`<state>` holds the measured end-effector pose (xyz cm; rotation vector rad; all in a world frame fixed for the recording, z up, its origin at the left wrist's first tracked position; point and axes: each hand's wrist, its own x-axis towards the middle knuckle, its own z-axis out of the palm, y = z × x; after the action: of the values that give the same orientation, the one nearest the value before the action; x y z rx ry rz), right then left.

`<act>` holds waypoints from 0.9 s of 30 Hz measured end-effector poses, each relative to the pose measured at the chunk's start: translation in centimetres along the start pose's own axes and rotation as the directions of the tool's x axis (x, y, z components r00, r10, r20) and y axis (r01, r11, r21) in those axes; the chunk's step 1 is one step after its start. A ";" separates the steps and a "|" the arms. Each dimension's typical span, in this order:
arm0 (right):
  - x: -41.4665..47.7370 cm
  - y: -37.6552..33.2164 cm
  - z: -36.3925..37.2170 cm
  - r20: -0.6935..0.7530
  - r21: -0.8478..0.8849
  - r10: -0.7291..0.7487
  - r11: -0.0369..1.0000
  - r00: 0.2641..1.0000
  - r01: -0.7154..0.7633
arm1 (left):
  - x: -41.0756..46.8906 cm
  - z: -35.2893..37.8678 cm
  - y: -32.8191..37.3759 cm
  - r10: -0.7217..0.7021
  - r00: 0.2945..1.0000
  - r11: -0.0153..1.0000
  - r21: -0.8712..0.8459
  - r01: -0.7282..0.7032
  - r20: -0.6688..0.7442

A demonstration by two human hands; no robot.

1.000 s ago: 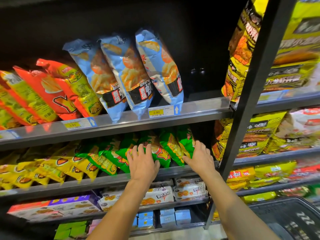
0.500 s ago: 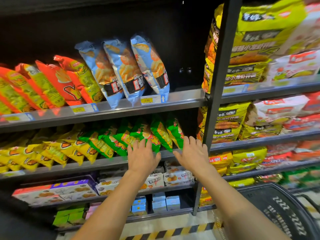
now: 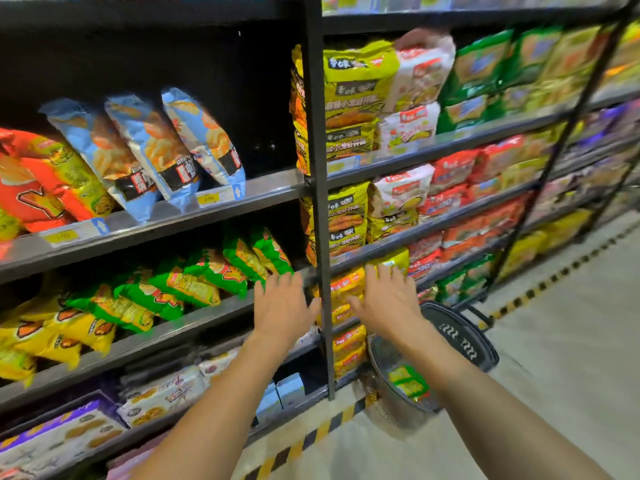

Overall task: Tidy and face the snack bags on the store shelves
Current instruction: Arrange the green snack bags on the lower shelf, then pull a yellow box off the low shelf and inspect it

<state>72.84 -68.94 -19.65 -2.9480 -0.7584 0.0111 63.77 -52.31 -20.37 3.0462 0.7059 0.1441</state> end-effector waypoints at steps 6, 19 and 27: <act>-7.2 7.9 -1.2 -0.036 -0.040 0.159 0.986 0.987 -0.160 | -2.7 -0.1 8.9 0.188 0.981 0.982 -0.034 -0.187 0.041; -13.7 31.6 -3.5 -0.057 -0.002 0.440 0.898 0.896 -0.441 | -3.2 0.2 34.7 0.447 0.891 0.894 -0.048 -0.445 0.081; -13.8 47.6 -7.0 -0.063 0.014 0.494 0.869 0.867 -0.494 | -1.2 -0.4 51.8 0.515 0.855 0.857 -0.067 -0.511 0.069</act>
<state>83.86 -117.75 -17.52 -3.0348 0.0261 -0.0475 85.35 -99.40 -18.41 3.0881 -0.1341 0.0303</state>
